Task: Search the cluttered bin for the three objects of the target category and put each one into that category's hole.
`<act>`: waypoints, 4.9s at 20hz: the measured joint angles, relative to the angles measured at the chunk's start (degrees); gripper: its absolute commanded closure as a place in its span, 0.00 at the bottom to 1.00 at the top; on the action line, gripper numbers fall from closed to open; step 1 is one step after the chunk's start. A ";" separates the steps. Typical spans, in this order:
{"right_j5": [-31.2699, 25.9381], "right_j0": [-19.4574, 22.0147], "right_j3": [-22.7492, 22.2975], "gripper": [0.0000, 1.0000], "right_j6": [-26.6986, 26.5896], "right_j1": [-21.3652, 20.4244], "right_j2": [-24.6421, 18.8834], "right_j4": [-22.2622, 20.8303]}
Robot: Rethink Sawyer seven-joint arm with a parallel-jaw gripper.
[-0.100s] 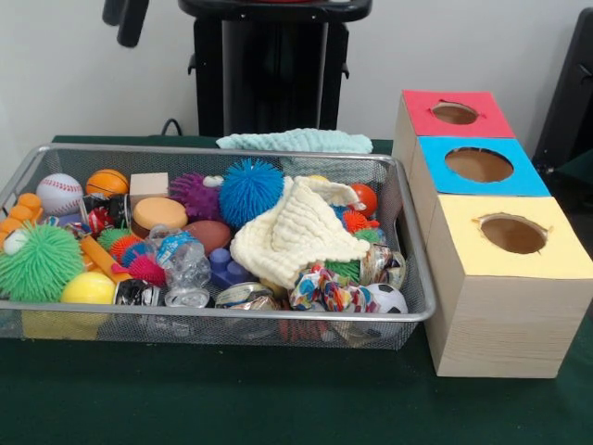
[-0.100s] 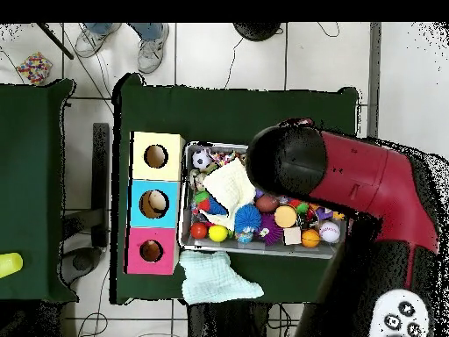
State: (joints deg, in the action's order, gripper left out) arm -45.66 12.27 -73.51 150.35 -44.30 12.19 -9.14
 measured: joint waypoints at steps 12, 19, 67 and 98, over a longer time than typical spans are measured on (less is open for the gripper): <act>3.09 -0.05 -0.10 0.00 0.00 3.68 -0.96 -2.64; 3.81 -0.52 -0.11 0.00 0.00 5.65 -0.85 -3.12; 10.54 -0.29 -13.55 0.00 0.00 8.02 -8.30 11.61; 18.57 -11.26 -11.10 0.00 0.00 19.51 0.48 7.70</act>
State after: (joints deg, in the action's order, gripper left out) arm -27.09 1.01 -84.60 150.35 -24.79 12.67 -1.44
